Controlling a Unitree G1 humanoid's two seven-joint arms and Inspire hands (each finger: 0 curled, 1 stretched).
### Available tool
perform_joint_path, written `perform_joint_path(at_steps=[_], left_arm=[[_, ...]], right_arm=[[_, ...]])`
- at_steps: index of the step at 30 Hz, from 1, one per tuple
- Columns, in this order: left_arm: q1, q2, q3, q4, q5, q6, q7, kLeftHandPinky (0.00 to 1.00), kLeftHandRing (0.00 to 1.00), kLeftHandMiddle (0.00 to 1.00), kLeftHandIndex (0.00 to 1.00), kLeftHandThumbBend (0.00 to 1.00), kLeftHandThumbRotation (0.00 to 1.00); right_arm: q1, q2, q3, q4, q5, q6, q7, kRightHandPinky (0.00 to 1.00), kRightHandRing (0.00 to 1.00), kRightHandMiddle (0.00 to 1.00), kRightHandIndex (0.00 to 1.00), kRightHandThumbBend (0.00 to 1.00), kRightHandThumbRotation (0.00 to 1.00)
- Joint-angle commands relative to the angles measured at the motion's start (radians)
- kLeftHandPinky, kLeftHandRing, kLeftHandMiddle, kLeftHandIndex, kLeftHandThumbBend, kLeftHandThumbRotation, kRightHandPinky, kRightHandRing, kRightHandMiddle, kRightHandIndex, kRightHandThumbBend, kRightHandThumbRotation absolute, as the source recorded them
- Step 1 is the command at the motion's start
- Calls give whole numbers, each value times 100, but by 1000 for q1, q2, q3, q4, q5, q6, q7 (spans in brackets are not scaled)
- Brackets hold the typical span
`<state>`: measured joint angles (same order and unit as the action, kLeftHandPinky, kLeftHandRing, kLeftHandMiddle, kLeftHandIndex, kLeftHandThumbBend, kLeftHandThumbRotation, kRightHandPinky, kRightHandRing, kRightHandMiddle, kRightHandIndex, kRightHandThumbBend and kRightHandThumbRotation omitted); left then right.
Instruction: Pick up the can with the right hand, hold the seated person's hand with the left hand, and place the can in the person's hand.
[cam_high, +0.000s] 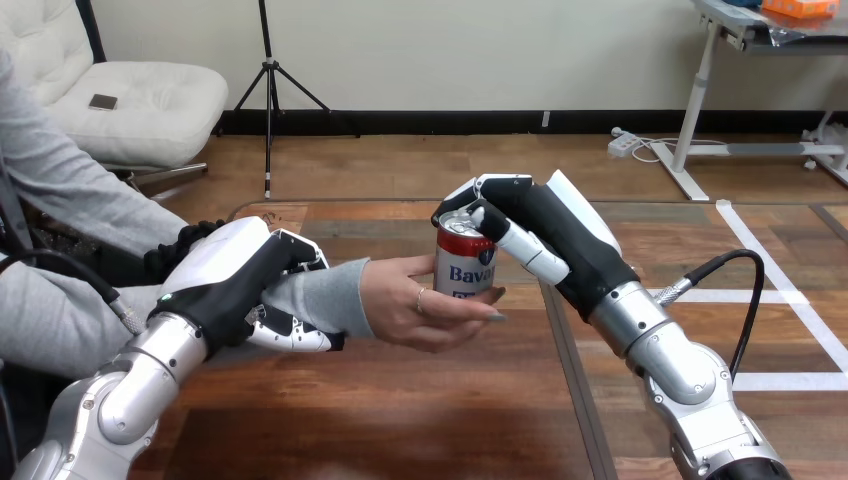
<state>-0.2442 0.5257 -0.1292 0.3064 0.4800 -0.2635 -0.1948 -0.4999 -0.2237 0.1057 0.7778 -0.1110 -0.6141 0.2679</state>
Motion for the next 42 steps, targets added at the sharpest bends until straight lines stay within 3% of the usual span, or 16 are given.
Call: perform_joint_path(at_steps=[1, 12, 21, 33, 42], left_arm=[[-87, -15, 30, -113, -19, -20, 46, 35, 45, 52, 54, 64, 0], [-68, 5, 23, -141, 80, -22, 114, 46, 58, 63, 63, 70, 20], [-40, 4, 30, -176, 100, -11, 136, 47, 61, 67, 66, 71, 26], [5, -10, 54, -203, 51, -15, 145, 47, 61, 68, 69, 71, 28], [45, -51, 81, -144, -63, -105, 192, 48, 62, 69, 71, 70, 27]], right_arm=[[-43, 28, 2, -87, 36, 4, 36, 51, 57, 60, 61, 100, 100], [-18, 26, -2, -151, 83, 67, 95, 57, 67, 72, 75, 100, 100], [9, 34, -16, -197, 144, 107, 133, 61, 73, 80, 82, 100, 100], [35, 39, -30, -228, 203, 126, 165, 66, 80, 87, 88, 100, 100], [52, 52, -50, -246, 240, 126, 178, 67, 81, 87, 89, 100, 100]])
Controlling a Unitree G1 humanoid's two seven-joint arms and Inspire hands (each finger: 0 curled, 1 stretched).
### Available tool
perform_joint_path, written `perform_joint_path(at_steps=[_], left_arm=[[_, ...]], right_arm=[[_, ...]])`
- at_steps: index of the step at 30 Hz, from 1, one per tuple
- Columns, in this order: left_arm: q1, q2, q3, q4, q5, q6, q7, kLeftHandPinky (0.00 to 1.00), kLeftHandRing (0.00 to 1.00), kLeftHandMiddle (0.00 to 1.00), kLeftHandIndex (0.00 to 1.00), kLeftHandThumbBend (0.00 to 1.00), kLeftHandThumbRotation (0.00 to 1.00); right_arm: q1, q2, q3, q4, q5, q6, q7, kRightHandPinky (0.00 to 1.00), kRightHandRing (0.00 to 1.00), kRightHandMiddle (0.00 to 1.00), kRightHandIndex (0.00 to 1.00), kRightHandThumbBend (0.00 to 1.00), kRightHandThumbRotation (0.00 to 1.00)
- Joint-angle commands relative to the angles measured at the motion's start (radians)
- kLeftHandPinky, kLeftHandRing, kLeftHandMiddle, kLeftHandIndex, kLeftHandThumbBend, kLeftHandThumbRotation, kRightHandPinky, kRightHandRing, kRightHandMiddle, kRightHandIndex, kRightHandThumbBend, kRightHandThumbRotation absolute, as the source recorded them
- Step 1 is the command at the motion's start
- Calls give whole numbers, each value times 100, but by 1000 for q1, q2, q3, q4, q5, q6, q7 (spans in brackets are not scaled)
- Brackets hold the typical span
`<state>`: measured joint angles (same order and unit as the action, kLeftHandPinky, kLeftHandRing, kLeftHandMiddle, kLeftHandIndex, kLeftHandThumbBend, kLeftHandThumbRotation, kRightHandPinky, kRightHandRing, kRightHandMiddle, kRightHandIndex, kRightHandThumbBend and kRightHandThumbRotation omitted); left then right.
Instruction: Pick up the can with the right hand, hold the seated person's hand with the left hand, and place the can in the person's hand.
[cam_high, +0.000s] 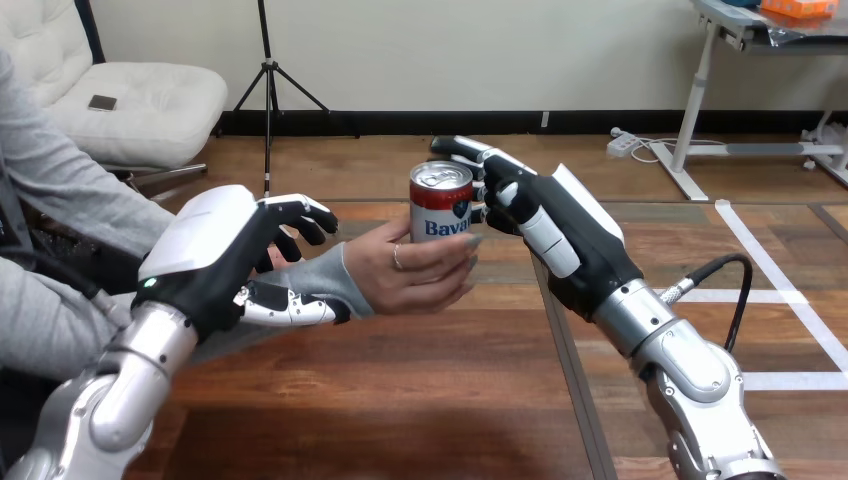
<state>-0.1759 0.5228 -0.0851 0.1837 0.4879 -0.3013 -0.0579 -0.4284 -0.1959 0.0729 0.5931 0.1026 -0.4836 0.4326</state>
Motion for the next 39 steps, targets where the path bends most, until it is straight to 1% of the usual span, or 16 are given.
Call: perform_joint_path(at_steps=[1, 3, 6, 7, 9, 12, 14, 16, 17, 18, 22, 27, 29, 32, 35, 39], left_arm=[[-14, -54, 39, -22, -88, -69, 52, 48, 63, 69, 71, 69, 27], [-4, -58, 41, -23, -108, -70, 46, 49, 65, 71, 72, 68, 29], [13, -74, 47, -15, -151, -97, 44, 52, 68, 73, 74, 67, 33], [21, -82, 49, -10, -175, -109, 39, 52, 68, 73, 75, 67, 34], [28, -89, 52, -6, -202, -122, 31, 54, 71, 75, 77, 65, 38], [41, -109, 57, 14, -244, -166, 34, 56, 72, 77, 78, 64, 40], [53, -125, 59, 27, -284, -194, 27, 56, 73, 77, 79, 63, 40], [70, -149, 64, 36, -331, -217, 20, 58, 74, 79, 80, 62, 42], [73, -154, 64, 39, -341, -222, 18, 58, 74, 79, 80, 62, 43], [80, -163, 65, 46, -358, -240, 18, 59, 75, 79, 80, 62, 43], [95, -182, 65, 64, -389, -290, 16, 60, 76, 81, 81, 59, 45], [113, -204, 68, 70, -416, -326, 10, 61, 77, 82, 82, 55, 49], [118, -209, 70, 70, -424, -334, 5, 61, 77, 82, 82, 53, 51], [133, -220, 71, 49, -438, -331, 2, 60, 77, 82, 82, 50, 52], [145, -231, 74, 38, -450, -340, 0, 59, 78, 83, 82, 47, 53], [161, -254, 75, 22, -498, -358, -21, 58, 78, 83, 81, 44, 53]], right_arm=[[-16, 26, -21, -65, 34, -4, 15, 67, 81, 87, 89, 100, 100], [-13, 27, -24, -69, 43, -3, 17, 67, 82, 87, 89, 100, 100], [-8, 29, -30, -74, 62, -2, 27, 68, 83, 87, 90, 100, 100], [-4, 30, -33, -78, 70, 1, 30, 68, 83, 87, 90, 100, 100], [0, 31, -37, -83, 80, 5, 33, 70, 84, 87, 90, 100, 100], [11, 37, -46, -93, 99, 7, 32, 71, 84, 87, 90, 100, 100], [20, 41, -54, -99, 114, 4, 35, 72, 84, 86, 89, 100, 100], [31, 46, -61, -103, 129, -5, 38, 74, 84, 86, 89, 100, 100], [33, 46, -63, -105, 132, -6, 39, 74, 84, 86, 89, 100, 100], [38, 49, -67, -106, 137, -13, 38, 74, 84, 86, 89, 100, 100], [53, 62, -82, -111, 146, -32, 33, 75, 84, 86, 88, 100, 100], [76, 74, -96, -126, 170, -36, 34, 75, 84, 85, 88, 100, 100], [82, 78, -100, -129, 175, -41, 36, 75, 84, 86, 88, 100, 100], [94, 85, -108, -133, 185, -47, 41, 76, 85, 86, 88, 100, 100], [110, 91, -114, -146, 185, -50, 34, 77, 85, 86, 88, 100, 100], [131, 100, -122, -154, 194, -68, 39, 77, 85, 87, 88, 100, 100]])
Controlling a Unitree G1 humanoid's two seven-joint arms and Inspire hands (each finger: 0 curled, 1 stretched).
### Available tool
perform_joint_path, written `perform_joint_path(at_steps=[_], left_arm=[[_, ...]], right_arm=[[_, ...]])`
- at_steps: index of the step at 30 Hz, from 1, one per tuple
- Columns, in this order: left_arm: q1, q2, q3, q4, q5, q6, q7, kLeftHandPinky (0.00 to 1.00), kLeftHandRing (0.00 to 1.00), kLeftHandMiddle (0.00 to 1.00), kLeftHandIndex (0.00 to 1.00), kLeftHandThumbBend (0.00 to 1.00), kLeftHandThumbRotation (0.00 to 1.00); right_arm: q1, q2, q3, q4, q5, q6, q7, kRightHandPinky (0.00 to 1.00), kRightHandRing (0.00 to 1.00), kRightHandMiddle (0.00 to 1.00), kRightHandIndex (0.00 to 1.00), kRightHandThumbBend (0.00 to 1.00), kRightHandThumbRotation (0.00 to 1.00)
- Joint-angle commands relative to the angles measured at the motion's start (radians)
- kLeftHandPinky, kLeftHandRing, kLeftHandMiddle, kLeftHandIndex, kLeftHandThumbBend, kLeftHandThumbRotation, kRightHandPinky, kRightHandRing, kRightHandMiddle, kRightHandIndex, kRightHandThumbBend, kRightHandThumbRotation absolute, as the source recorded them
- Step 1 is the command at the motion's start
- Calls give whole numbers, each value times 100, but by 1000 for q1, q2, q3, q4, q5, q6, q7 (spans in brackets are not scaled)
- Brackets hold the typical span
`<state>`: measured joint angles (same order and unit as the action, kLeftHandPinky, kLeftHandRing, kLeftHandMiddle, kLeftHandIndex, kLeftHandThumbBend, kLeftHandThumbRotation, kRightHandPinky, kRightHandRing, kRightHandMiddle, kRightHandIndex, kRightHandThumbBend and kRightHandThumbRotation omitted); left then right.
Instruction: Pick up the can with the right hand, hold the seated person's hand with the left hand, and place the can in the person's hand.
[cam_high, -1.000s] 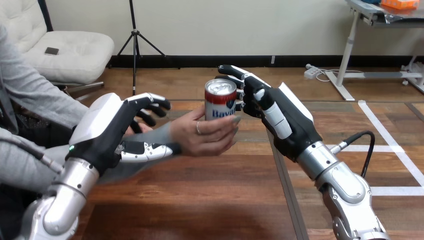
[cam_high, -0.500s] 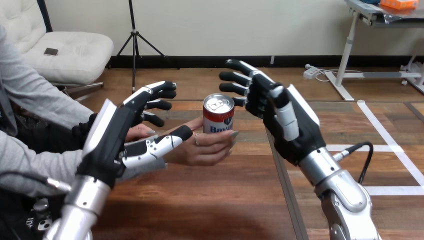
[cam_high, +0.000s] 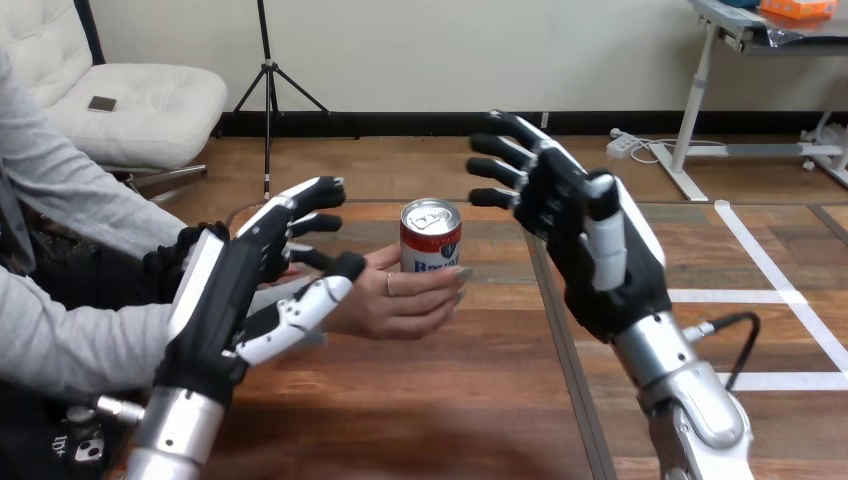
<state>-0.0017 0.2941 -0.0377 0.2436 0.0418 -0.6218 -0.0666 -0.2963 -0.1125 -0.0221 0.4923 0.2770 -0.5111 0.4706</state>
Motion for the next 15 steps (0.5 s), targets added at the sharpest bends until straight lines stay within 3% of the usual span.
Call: perform_joint_path(at_steps=[1, 15], left_arm=[[-10, -29, 29, -40, -59, -41, -15, 58, 78, 83, 81, 45, 53], [30, -77, 33, -42, -127, -119, -57, 54, 81, 83, 79, 50, 61]], right_arm=[[3, 18, -28, -55, 21, -44, 1, 77, 85, 87, 88, 100, 100], [95, 33, -39, -128, 72, -29, 33, 79, 86, 87, 87, 100, 100]])
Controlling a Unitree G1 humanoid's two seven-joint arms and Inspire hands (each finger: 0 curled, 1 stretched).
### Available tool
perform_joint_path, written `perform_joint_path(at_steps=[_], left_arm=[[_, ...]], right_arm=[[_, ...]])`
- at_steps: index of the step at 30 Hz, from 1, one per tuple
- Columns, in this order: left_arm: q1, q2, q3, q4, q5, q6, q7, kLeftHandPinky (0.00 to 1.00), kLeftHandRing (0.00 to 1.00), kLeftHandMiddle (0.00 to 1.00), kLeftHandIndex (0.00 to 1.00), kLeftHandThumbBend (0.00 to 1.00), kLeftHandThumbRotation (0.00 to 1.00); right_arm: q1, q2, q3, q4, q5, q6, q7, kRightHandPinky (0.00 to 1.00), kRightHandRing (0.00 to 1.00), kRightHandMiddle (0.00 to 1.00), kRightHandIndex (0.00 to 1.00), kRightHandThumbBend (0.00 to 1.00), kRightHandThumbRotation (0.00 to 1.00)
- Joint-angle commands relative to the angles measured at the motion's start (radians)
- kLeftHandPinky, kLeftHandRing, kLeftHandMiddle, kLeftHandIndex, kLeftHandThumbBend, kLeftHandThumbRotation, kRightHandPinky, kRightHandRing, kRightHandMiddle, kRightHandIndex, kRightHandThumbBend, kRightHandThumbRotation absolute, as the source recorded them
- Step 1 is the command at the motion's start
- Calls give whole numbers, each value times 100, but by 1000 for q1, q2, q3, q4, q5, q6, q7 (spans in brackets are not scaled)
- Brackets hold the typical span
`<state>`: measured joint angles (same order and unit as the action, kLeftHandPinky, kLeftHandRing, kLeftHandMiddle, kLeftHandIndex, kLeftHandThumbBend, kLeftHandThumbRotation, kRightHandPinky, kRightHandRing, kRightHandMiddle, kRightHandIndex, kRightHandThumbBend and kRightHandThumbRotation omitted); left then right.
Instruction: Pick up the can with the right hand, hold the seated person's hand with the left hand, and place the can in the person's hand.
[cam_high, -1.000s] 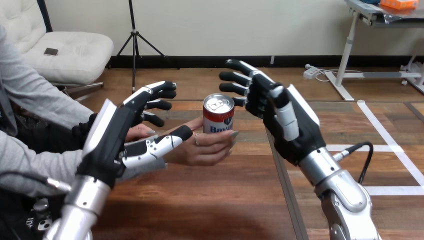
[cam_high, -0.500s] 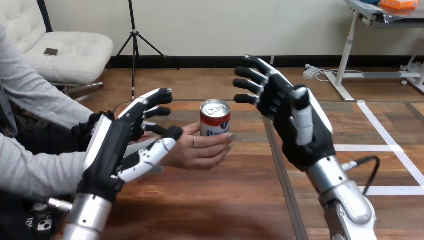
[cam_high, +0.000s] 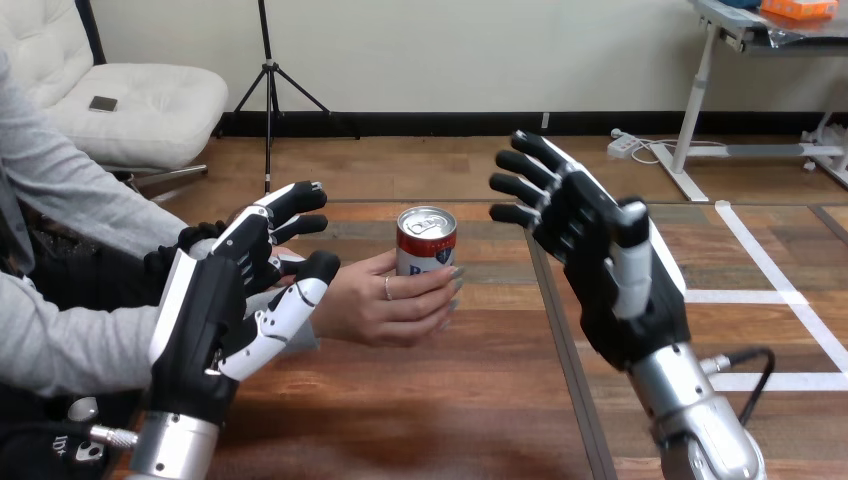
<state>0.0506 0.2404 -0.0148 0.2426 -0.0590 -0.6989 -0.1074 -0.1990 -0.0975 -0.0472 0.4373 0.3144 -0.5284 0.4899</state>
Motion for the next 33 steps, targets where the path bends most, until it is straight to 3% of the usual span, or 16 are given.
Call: perform_joint_path(at_steps=[1, 12, 23, 29, 33], left_arm=[[-19, -27, 10, -42, -31, -44, -20, 54, 81, 83, 79, 50, 61], [25, -42, 6, -50, -76, -64, -81, 55, 85, 85, 79, 45, 65], [63, -65, 8, -66, -91, -87, -107, 64, 89, 87, 81, 46, 65], [74, -103, 4, -66, -115, -123, -111, 63, 87, 84, 79, 42, 60], [95, -140, -2, -91, -101, -124, -85, 60, 84, 82, 76, 39, 57]], right_arm=[[4, 20, -15, -79, 44, -7, 19, 79, 86, 87, 87, 100, 100], [84, 36, -20, -141, 74, -4, 33, 71, 83, 87, 87, 100, 100], [153, 49, -25, -193, 113, 1, 43, 69, 82, 86, 87, 100, 100], [175, 61, -33, -192, 133, -15, 50, 71, 82, 86, 87, 100, 100], [191, 64, -36, -193, 137, -17, 50, 72, 82, 86, 87, 100, 100]])
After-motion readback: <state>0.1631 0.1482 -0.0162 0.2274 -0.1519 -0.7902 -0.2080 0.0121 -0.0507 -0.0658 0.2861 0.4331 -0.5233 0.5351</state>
